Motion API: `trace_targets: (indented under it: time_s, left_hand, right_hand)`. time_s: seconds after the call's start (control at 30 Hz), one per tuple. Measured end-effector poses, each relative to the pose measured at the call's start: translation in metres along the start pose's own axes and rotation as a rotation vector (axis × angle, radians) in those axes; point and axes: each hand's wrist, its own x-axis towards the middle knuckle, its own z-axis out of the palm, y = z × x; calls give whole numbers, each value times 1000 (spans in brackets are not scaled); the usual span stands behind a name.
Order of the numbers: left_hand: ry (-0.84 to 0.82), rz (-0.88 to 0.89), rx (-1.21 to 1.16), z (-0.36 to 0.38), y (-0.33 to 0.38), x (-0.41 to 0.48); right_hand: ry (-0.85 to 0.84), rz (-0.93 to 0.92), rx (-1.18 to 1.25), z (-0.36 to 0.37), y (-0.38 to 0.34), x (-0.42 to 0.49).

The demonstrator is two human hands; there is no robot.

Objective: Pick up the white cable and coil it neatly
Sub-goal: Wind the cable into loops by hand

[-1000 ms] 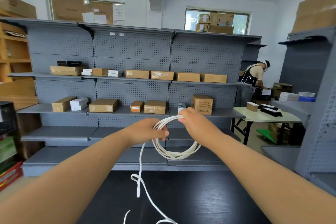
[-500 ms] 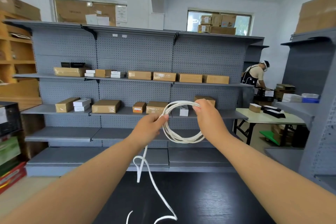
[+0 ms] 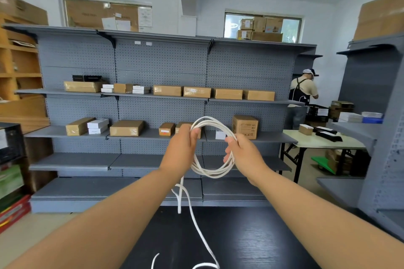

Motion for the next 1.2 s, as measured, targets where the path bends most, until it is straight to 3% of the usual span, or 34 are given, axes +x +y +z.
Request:
trace_targets:
  time_s: [0.1, 0.2, 0.33, 0.53, 0.63, 0.73, 0.83, 0.93, 1.1, 1.2]
  left_hand:
    - [-38, 51, 110, -7, 1, 8]
    - [-149, 136, 271, -11, 2, 15]
    - [-286, 278, 403, -18, 3, 21]
    - [-415, 366, 457, -27, -1, 25]
    - [-406, 379, 439, -26, -3, 23]
    - [-392, 265, 226, -23, -4, 18]
    - [-425, -55, -188, -22, -8, 8]
    - [-528, -252, -355, -22, -16, 0]
    - [-671, -245, -320, -24, -19, 2]
    - [-763, -252, -89, -35, -18, 10]
  right_hand:
    - [-139, 17, -59, -2, 0, -2]
    - [-149, -101, -244, -3, -7, 1]
    - [-183, -217, -280, -3, -17, 7]
    - [-326, -252, -447, 2, -23, 7]
    - [-284, -267, -475, 8, -21, 3]
    - [-200, -303, -477, 11, -23, 1]
    - [-128, -309, -474, 3, -22, 6]
    - [-81, -294, -488, -12, -22, 13]
    - [-71, -324, -571, -34, -25, 17]
    - [-76, -332, -653, -46, -28, 17]
